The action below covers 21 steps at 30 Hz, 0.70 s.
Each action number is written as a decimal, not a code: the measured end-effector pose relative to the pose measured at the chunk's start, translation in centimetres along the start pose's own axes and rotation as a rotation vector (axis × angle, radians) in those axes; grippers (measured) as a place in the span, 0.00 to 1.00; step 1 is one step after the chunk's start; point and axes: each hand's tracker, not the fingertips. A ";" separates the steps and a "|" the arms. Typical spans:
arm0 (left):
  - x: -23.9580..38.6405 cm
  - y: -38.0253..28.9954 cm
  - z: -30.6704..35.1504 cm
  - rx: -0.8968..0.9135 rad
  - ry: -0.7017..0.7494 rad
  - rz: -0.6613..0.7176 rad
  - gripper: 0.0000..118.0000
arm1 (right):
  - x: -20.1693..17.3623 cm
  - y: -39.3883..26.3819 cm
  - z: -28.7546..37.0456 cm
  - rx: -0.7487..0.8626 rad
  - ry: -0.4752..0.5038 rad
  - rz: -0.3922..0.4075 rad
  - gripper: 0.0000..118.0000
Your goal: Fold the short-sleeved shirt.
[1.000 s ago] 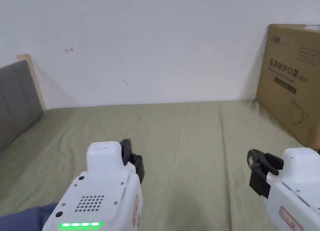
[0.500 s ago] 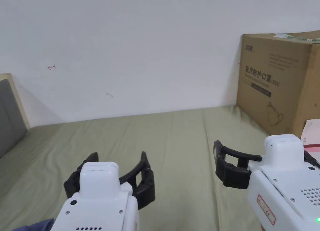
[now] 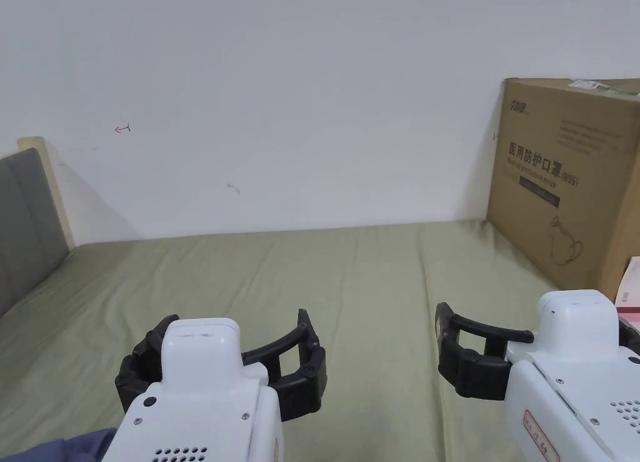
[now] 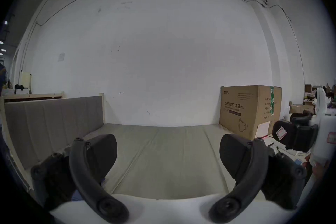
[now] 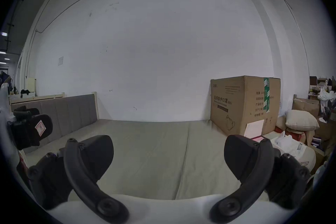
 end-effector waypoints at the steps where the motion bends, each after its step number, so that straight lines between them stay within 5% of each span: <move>1: -0.1 0.1 -0.2 -0.006 -0.003 0.009 0.97 | 0.0 0.0 -0.1 -0.003 0.002 0.000 1.00; 21: -1.9 -0.1 -1.1 -0.032 -0.014 0.080 0.97 | -0.7 -0.7 -0.5 -0.054 0.036 0.007 1.00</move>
